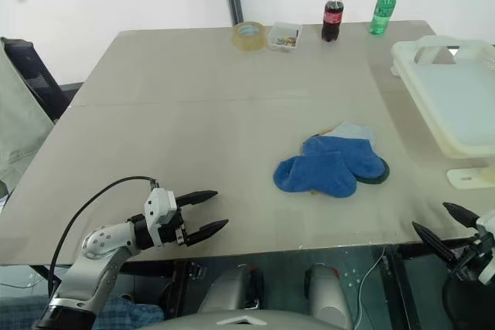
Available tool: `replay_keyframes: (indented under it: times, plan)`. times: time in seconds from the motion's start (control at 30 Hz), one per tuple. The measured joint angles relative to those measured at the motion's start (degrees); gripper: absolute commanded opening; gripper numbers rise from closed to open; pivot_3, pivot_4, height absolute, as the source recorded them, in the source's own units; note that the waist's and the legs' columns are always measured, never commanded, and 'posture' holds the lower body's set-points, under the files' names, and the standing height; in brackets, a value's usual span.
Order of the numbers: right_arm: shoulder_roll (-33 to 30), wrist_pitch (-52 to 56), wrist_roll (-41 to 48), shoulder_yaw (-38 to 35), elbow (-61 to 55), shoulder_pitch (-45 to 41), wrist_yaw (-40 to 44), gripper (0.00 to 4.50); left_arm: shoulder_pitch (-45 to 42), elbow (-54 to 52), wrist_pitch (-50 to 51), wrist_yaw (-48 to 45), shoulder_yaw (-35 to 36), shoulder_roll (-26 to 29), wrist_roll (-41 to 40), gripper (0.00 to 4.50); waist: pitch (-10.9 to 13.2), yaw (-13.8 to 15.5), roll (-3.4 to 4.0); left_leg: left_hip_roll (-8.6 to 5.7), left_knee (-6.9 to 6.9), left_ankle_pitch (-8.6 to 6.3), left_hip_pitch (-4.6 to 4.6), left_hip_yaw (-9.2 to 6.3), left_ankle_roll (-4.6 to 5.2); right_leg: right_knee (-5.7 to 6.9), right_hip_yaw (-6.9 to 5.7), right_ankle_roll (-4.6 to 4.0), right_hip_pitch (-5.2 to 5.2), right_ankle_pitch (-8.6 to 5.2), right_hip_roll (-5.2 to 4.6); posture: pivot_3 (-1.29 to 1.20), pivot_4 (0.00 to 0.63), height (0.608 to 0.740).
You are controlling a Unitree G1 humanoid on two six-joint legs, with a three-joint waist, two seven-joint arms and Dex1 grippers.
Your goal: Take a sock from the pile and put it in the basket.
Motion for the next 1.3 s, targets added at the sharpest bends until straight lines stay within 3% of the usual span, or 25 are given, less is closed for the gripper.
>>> replay_keyframes:
  times: [0.27,1.03,1.3]
  plan:
    - [-2.8,0.0,0.0,0.0,1.4,-3.6,3.0,4.40,3.9,-0.9,-2.1,0.2,2.2,-1.0,-2.3,3.99,0.1,-0.2,-0.11,0.01,0.00,0.01,0.01,0.10,0.01,0.00,0.09,0.00,-0.03,0.00,0.03,0.00,0.150,0.740]
    - [-2.9,-0.4,-1.0,2.5,5.4,-10.2,4.6,4.40,6.4,-3.5,-1.9,0.6,3.3,-1.4,-4.5,3.99,0.3,0.0,-0.45,-0.04,0.02,0.01,-0.04,0.13,0.02,0.00,0.10,-0.08,0.01,0.06,0.04,0.00,0.150,0.740]
    - [-3.0,0.8,-1.9,7.7,0.1,-12.9,3.6,4.40,3.0,-1.0,-0.6,-7.6,4.8,4.6,-7.8,3.99,0.4,-0.2,-0.66,0.00,0.04,0.02,-0.04,0.12,0.02,0.06,0.08,-0.12,-0.01,0.08,0.09,0.00,0.150,0.740]
